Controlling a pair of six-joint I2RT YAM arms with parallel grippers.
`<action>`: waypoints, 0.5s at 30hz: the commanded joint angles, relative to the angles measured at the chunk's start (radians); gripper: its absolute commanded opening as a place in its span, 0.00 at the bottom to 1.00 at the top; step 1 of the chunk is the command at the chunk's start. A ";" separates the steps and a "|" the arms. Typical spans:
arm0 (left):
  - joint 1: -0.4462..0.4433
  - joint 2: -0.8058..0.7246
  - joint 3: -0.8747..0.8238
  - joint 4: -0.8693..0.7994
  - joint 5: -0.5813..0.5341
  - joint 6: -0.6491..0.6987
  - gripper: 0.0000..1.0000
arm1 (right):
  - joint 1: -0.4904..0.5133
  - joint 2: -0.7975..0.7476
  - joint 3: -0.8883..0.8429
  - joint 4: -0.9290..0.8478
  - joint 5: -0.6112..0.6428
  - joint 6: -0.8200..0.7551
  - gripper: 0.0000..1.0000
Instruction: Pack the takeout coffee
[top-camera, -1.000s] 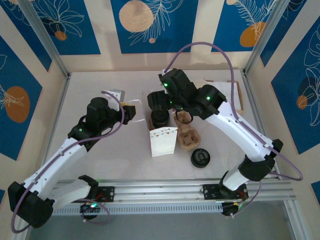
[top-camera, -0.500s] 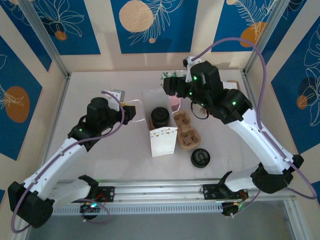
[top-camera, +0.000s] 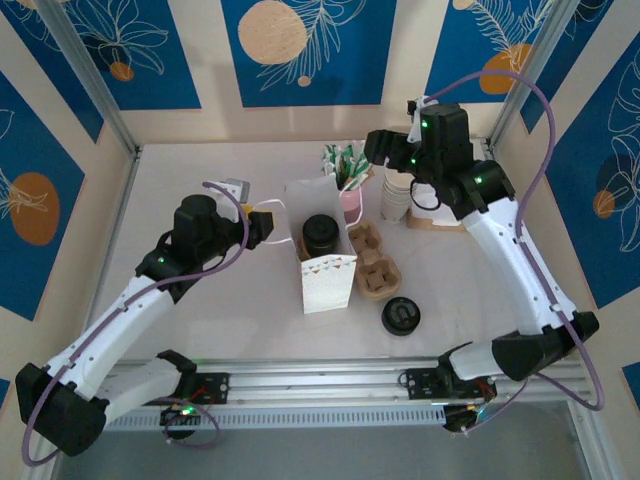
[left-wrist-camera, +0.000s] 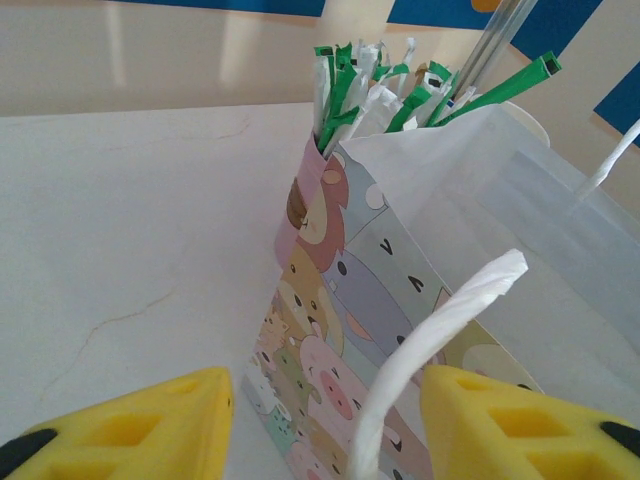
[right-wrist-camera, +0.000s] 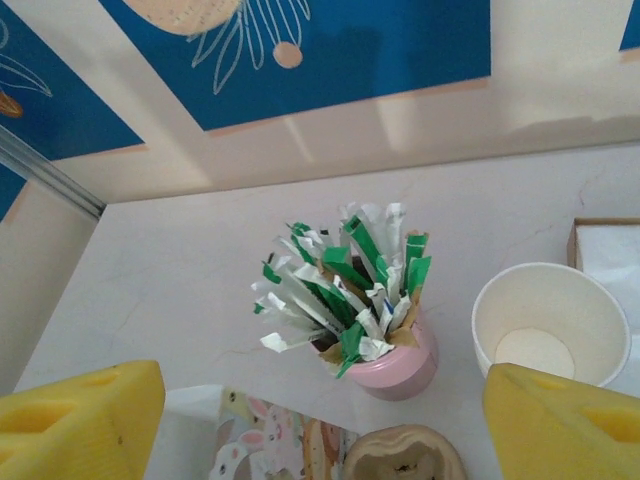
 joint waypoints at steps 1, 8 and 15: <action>-0.015 -0.007 0.011 -0.001 -0.003 0.020 0.56 | -0.044 0.054 -0.001 0.021 -0.112 0.011 0.82; -0.016 -0.010 0.010 0.005 0.008 0.020 0.64 | -0.096 0.170 0.040 0.005 -0.188 0.014 0.62; -0.015 -0.009 0.012 0.002 0.011 0.021 0.66 | -0.075 0.233 0.032 0.010 -0.239 0.010 0.61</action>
